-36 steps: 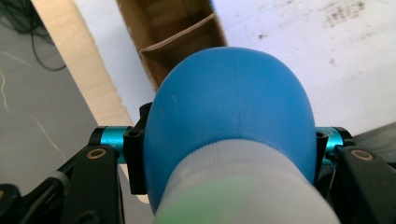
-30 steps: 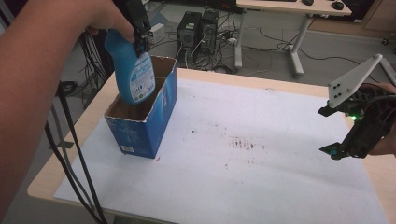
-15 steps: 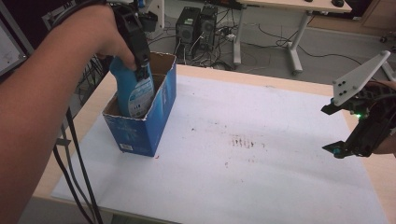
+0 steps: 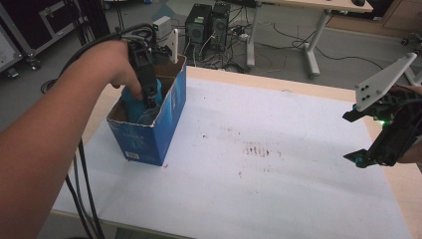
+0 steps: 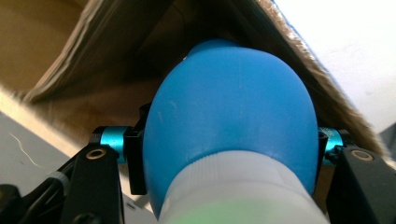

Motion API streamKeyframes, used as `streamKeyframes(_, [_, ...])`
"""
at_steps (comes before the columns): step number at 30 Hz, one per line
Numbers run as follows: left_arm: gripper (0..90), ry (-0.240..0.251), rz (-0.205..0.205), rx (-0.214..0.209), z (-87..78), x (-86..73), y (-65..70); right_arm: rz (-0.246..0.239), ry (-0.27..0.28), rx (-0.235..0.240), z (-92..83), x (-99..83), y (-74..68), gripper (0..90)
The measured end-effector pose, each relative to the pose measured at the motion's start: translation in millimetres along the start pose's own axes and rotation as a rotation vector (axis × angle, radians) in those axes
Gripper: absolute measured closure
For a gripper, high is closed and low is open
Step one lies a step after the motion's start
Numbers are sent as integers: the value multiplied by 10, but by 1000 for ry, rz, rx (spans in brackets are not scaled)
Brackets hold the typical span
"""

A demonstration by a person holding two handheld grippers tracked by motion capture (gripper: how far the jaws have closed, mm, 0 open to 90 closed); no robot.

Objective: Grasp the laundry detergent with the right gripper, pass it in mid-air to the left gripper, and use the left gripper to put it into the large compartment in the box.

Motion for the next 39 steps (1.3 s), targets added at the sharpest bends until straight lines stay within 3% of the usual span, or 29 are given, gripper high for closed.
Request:
streamKeyframes(3, [385, 4, 57, 17, 89, 12, -13, -8, -1, -1, 8, 8, -3, 7])
streamKeyframes(10, [384, 0, 93, -5, 233, 18, -8, -3, -5, -1, 16, -7, 2, 6])
streamKeyframes(19, [374, -4, 80, -36, 234, 20, -24, 7, -9, 3, 53, -31, 10, 7])
streamKeyframes(21, [334, -7, 71, -42, 231, 12, -24, 3, -8, 4, 64, -36, 10, 6])
streamKeyframes(30, [253, 5, 63, -25, 103, 15, -26, 5, -6, 7, 59, -50, -5, 7])
streamKeyframes(39, [228, 5, 72, -17, -178, 1, 22, 8, 5, 6, 29, -69, -1, 7])
Point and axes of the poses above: each handheld gripper's, and its own axes: z roughly forward along the jaws, x roughly out of its top, y roughly to its right, the point moved 4 cm from there along z, roughly forward along the jaws, and after that the axes turned 15 degrees about z, right-handed, at the moved point
